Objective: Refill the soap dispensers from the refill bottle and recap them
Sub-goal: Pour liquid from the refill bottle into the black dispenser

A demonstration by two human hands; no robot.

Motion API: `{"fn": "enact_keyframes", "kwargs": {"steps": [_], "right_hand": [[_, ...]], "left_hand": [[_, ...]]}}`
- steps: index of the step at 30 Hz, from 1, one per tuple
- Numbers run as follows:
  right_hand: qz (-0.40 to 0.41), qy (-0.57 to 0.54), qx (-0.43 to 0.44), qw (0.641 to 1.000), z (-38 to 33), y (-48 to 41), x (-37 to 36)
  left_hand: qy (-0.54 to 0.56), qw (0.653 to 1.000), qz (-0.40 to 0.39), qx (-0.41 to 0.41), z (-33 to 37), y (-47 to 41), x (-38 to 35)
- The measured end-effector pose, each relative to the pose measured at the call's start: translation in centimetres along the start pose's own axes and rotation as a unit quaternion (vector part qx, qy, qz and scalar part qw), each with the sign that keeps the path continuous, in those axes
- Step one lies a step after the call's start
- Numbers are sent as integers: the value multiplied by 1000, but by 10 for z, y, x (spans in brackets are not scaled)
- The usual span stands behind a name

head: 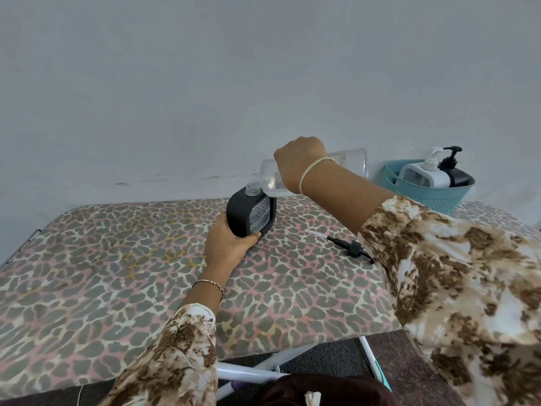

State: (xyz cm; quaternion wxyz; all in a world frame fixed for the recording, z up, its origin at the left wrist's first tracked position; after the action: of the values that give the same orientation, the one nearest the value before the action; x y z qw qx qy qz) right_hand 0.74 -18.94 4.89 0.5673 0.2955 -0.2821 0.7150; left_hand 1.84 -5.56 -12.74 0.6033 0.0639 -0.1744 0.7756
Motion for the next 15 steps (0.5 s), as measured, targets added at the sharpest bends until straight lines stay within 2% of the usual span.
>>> {"fn": "enact_keyframes", "kwargs": {"steps": [15], "right_hand": [[6,6,2,1000,0,-2,2]], "left_hand": [[7,1000,2,1,-3,-1,0]]}}
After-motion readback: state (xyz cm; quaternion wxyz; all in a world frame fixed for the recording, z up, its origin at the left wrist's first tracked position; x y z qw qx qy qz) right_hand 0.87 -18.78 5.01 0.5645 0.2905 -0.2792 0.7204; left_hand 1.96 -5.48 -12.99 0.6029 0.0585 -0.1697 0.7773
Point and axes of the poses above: each hand's wrist, its own y-axis away from the middle knuckle, its own x-axis out of the back of the hand, z = x × y, the point moved 7 cm from there along -y, towards the middle knuckle, and after that the axes turned 13 degrees about y, right-handed, at the moved point
